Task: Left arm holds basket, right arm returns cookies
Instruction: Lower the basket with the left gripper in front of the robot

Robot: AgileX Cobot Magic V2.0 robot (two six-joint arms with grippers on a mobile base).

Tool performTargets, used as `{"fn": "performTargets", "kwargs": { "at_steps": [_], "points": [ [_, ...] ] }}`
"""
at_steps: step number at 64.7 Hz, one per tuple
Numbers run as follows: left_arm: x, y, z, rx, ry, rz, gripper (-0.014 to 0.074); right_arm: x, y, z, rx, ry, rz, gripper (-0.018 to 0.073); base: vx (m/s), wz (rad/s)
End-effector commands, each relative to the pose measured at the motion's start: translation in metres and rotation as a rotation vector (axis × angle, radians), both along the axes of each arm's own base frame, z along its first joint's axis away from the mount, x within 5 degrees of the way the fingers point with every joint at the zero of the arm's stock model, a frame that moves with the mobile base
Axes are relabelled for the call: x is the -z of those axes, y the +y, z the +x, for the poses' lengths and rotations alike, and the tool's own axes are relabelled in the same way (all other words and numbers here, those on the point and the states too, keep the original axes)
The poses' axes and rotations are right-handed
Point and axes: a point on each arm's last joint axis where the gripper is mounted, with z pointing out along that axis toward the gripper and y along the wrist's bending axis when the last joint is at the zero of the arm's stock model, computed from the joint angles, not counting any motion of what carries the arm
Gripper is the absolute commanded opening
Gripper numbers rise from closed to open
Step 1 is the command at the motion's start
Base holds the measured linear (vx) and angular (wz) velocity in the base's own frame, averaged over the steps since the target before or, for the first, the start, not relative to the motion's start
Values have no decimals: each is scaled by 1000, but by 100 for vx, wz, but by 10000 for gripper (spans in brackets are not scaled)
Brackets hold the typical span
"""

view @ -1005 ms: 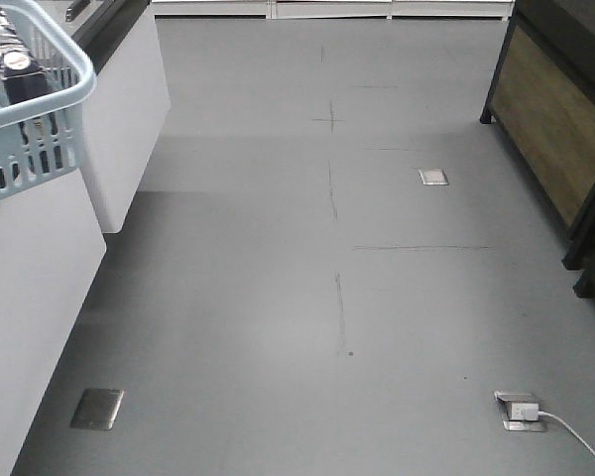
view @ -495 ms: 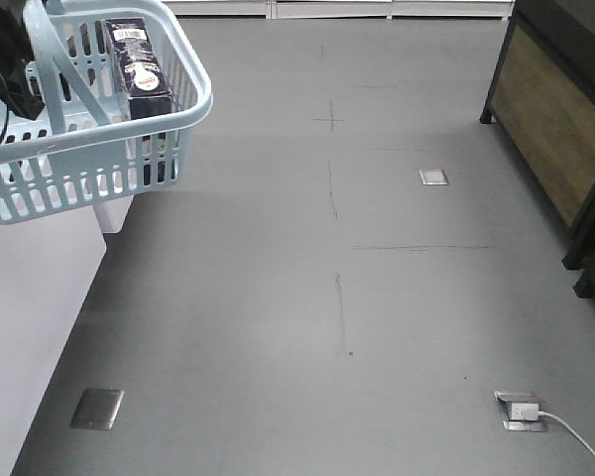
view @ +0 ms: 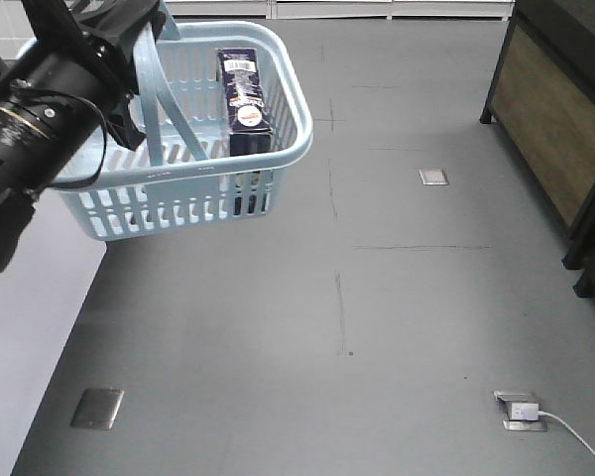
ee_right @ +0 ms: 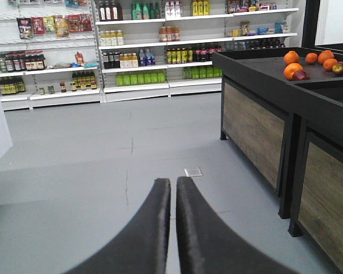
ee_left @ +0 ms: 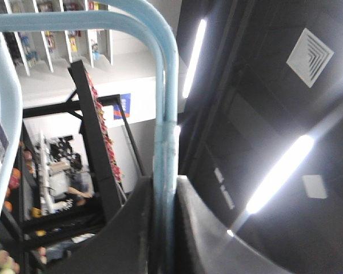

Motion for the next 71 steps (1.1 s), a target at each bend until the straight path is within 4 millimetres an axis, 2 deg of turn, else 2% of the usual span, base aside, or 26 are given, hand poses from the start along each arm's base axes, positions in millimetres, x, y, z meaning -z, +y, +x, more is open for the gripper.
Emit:
{"fn": "performTargets", "kwargs": {
  "at_steps": [1, 17, 47, 71],
  "points": [
    [-20, -1, -17, 21, -178, -176, -4, 0, 0, 0, 2, -52, -21, -6, 0, 0],
    [17, -13, -39, 68, -160, -229, -3, 0, 0, 0, 2, -52, -21, -6, 0, 0],
    [56, -41, -80, 223, -106, -219, -3, 0, 0, 0, 2, -52, -21, -6, 0, 0],
    [87, -40, -107, 267, -14, -187, -3, 0, 0, 0, 2, -52, -21, -6, 0, 0]
  ]
}}
